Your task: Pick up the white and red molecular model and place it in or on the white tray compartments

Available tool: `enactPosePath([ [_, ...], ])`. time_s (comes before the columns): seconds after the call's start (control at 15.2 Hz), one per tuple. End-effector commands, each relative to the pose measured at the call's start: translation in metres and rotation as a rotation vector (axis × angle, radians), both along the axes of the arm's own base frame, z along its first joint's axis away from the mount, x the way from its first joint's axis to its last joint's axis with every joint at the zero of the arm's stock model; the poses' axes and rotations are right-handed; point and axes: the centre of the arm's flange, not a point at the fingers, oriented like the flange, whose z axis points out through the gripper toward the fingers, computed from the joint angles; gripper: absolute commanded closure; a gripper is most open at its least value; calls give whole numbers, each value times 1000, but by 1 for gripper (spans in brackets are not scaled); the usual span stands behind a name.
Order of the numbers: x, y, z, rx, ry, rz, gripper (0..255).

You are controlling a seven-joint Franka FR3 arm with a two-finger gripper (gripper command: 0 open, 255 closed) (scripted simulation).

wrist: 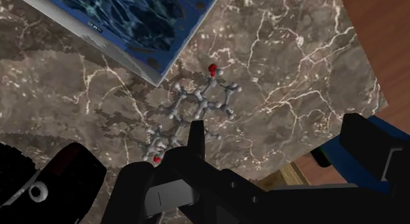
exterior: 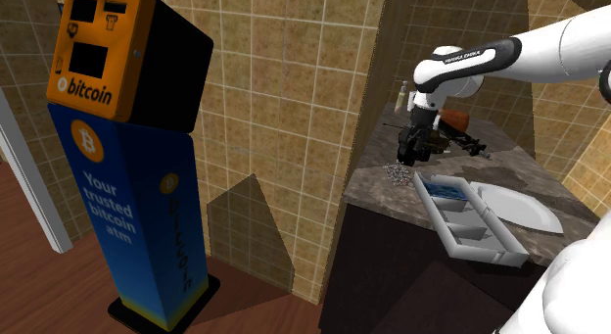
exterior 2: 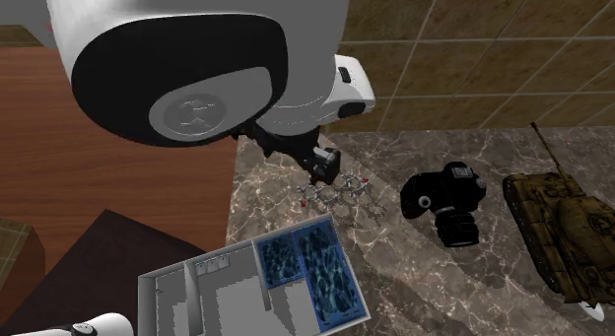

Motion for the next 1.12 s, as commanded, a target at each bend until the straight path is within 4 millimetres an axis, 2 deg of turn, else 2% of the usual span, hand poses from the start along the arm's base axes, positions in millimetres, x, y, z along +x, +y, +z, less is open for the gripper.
enactPosePath([
  [0.0,14,-23,-11,6,3,1,0],
  [0.46,58,-97,-55,31,15,-3,0],
  [0.99,60,-96,-96,32,16,-3,0],
  [1.06,60,-96,-96,32,16,-3,0],
])
